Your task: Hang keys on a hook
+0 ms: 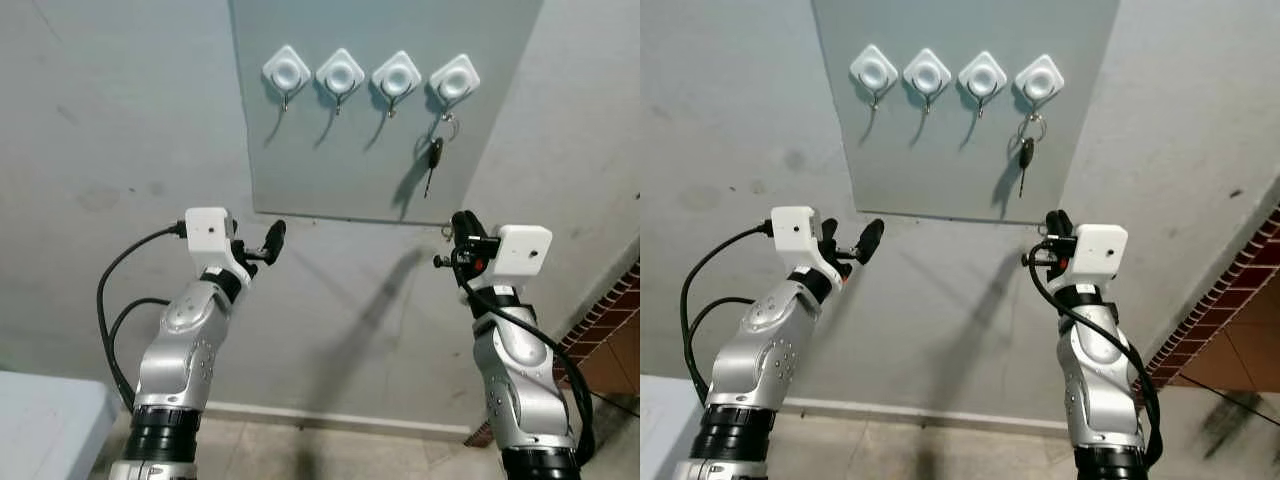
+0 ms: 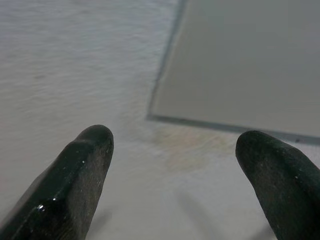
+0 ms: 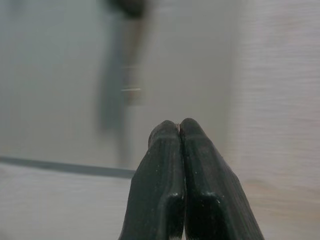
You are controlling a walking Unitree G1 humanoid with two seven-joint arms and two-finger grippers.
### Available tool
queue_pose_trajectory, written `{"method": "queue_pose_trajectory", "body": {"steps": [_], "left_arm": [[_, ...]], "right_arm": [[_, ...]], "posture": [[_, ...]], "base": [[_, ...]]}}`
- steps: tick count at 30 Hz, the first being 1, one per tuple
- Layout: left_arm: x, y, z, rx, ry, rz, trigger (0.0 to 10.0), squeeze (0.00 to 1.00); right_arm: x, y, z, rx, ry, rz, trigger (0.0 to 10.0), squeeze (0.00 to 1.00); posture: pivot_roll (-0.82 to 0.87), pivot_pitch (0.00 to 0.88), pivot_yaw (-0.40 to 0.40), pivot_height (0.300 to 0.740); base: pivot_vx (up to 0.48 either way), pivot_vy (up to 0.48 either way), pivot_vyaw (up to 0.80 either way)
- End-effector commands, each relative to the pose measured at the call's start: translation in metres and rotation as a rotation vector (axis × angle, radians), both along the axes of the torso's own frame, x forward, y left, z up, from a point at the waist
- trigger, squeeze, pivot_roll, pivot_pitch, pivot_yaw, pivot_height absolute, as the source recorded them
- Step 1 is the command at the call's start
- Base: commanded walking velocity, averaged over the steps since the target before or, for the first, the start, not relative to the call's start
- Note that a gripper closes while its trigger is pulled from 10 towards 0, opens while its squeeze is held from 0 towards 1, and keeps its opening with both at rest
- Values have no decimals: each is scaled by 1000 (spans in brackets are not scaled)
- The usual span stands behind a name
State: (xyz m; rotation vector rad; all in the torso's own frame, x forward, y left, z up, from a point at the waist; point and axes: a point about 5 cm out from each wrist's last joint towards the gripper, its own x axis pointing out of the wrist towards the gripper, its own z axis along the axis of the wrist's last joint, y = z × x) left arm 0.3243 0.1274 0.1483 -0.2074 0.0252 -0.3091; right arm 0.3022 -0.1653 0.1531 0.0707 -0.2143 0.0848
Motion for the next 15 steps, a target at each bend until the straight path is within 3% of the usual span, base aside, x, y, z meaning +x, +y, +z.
{"method": "queue_pose_trajectory", "body": {"steps": [1,4,15], "left_arm": [[-1,0,6,37,-28,-19,10000,0],[-4,-15,13,86,-76,-105,10000,0],[-13,-50,27,87,-137,-271,10000,0]], "right_arm": [[2,10,4,3,-7,56,10000,0],[3,11,4,-32,2,104,10000,0],[4,25,9,-54,-9,247,10000,0]], "posture": [[-10,0,-2,740],[-11,0,-3,740],[-14,0,-3,740]], "base": [[0,0,0],[0,0,0],[0,0,0]]}}
